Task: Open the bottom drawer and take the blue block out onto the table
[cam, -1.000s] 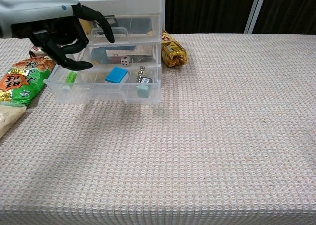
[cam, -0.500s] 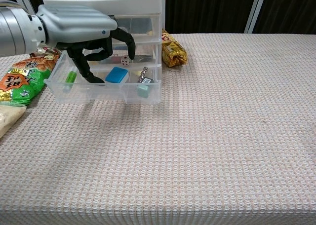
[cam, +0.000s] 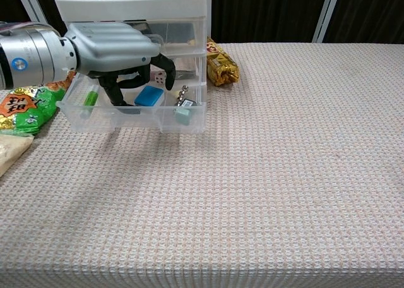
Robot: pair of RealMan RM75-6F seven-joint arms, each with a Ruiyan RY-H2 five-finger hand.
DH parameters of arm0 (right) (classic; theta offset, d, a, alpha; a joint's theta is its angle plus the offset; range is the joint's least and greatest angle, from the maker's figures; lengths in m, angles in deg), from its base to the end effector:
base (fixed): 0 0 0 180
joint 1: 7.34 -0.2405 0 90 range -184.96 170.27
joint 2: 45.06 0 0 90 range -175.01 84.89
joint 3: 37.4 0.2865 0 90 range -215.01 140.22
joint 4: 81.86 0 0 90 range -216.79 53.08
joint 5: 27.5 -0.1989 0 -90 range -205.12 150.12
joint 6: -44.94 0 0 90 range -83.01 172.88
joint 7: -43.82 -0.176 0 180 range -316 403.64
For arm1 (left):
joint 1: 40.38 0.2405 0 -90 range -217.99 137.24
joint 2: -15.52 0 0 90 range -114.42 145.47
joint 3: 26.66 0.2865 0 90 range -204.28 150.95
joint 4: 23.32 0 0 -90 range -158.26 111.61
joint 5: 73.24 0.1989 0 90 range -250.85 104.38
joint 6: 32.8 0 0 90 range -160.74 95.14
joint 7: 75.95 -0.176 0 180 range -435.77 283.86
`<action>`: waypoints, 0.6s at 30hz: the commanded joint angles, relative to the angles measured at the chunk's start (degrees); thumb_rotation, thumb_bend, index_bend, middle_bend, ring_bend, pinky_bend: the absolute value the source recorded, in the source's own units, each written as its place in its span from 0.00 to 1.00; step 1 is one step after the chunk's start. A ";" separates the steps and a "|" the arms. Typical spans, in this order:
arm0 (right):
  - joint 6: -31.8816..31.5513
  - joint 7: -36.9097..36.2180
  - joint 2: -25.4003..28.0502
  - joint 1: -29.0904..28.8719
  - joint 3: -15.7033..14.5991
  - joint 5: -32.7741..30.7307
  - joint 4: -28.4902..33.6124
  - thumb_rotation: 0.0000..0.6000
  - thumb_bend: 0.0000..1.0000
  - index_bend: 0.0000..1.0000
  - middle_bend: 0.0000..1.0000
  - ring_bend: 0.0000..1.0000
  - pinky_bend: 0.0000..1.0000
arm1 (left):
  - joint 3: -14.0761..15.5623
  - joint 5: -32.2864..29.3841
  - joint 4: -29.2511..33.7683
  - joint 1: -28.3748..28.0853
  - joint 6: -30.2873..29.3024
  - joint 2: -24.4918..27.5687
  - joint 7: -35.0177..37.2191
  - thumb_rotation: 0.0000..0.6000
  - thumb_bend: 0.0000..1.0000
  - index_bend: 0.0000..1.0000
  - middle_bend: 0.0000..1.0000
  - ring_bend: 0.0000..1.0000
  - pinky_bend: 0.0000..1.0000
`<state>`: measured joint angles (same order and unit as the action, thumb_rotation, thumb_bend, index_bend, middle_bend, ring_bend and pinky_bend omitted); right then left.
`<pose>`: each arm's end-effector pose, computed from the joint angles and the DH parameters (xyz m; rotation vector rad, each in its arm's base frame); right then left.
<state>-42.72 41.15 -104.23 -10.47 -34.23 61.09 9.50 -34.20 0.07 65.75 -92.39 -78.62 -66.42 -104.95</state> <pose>-0.3353 -0.2055 0.2187 1.3953 -0.8203 0.8987 -0.0983 0.3890 -0.0128 -2.2471 -0.4441 -0.8133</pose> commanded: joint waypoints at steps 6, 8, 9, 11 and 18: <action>0.23 -0.77 -0.12 -0.01 0.01 -0.13 -0.63 1.00 0.08 0.00 0.06 0.00 0.00 | 0.76 -1.51 -0.95 -0.57 0.14 -0.33 -0.71 1.00 0.34 0.40 0.84 0.94 1.00; 0.39 -1.03 -0.26 -0.03 -0.05 -0.15 -0.87 1.00 0.08 0.00 0.06 0.00 0.00 | 0.73 -1.81 -0.52 -0.46 -0.09 -0.23 0.06 1.00 0.36 0.43 0.84 0.94 1.00; 0.45 -1.13 -0.31 -0.05 -0.07 -0.15 -0.97 1.00 0.08 0.00 0.06 0.00 0.00 | 0.66 -1.79 -0.22 -0.35 -0.38 -0.08 0.46 1.00 0.37 0.45 0.84 0.94 1.00; 0.42 -1.41 -0.44 -0.03 -0.09 -0.09 -1.28 1.00 0.08 0.00 0.06 0.00 0.00 | 0.11 -1.30 1.27 0.30 -2.09 0.68 2.07 1.00 0.37 0.46 0.84 0.94 1.00; -0.05 -1.71 -0.59 -0.03 -0.01 0.39 -1.59 1.00 0.08 0.00 0.06 0.00 0.00 | -1.13 5.65 8.25 3.57 -12.43 4.98 4.11 1.00 0.36 0.46 0.84 0.94 1.00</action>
<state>-42.77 39.45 -104.82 -10.50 -34.25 61.48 7.91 -34.82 2.78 71.20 -90.28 -87.78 -63.26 -101.79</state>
